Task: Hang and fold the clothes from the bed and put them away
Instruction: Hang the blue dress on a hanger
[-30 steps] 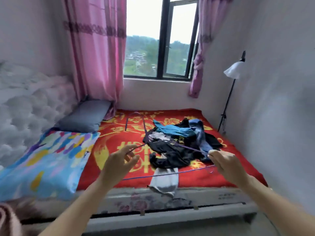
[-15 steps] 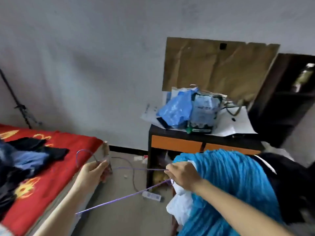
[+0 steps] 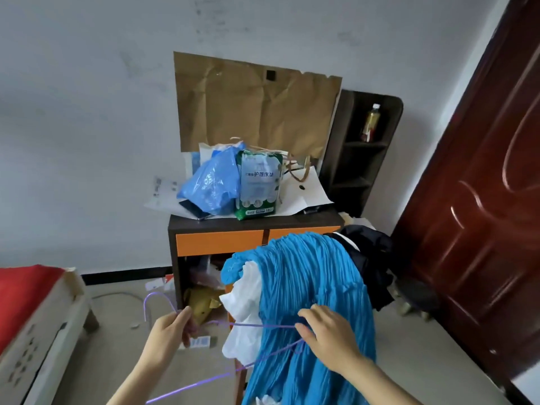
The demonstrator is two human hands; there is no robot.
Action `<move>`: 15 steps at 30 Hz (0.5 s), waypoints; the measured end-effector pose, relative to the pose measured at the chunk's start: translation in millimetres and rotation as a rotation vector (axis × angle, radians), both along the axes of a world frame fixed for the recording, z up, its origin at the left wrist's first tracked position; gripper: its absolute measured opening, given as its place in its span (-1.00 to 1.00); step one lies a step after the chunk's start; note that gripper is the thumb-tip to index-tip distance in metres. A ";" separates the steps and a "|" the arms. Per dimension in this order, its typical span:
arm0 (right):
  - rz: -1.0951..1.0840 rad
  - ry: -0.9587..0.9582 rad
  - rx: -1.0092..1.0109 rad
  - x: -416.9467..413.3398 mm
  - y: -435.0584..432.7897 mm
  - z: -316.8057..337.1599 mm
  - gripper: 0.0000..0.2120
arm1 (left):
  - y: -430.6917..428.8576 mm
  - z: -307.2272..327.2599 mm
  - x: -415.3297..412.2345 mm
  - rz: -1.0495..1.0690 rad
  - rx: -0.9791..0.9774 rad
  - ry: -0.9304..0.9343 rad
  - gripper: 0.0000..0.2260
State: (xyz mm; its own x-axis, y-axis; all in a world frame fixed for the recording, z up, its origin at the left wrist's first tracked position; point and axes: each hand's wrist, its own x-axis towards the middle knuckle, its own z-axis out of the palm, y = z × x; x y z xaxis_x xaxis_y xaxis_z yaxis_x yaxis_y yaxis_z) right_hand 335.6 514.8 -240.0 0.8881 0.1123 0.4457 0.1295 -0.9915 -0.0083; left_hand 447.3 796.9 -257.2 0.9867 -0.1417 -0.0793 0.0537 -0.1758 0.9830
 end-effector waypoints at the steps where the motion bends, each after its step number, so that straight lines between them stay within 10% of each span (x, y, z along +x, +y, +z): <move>1: -0.044 -0.007 0.015 1.5 -0.7 4.0 -0.83 | 1.5 -4.5 -1.2 0.011 -0.009 0.020 -0.61; 15: -0.575 0.216 0.162 114.9 -17.0 54.4 -0.47 | 52.2 -2.1 28.7 0.244 0.066 0.014 -0.65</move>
State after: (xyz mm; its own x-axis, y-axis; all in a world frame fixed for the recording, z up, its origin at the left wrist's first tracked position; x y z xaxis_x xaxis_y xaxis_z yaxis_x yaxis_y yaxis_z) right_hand 450.6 497.8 -185.6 0.8582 -0.4634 0.2208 -0.4448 -0.8861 -0.1306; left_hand 476.0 849.0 -259.3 0.9898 0.1069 -0.0945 0.1163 -0.2201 0.9685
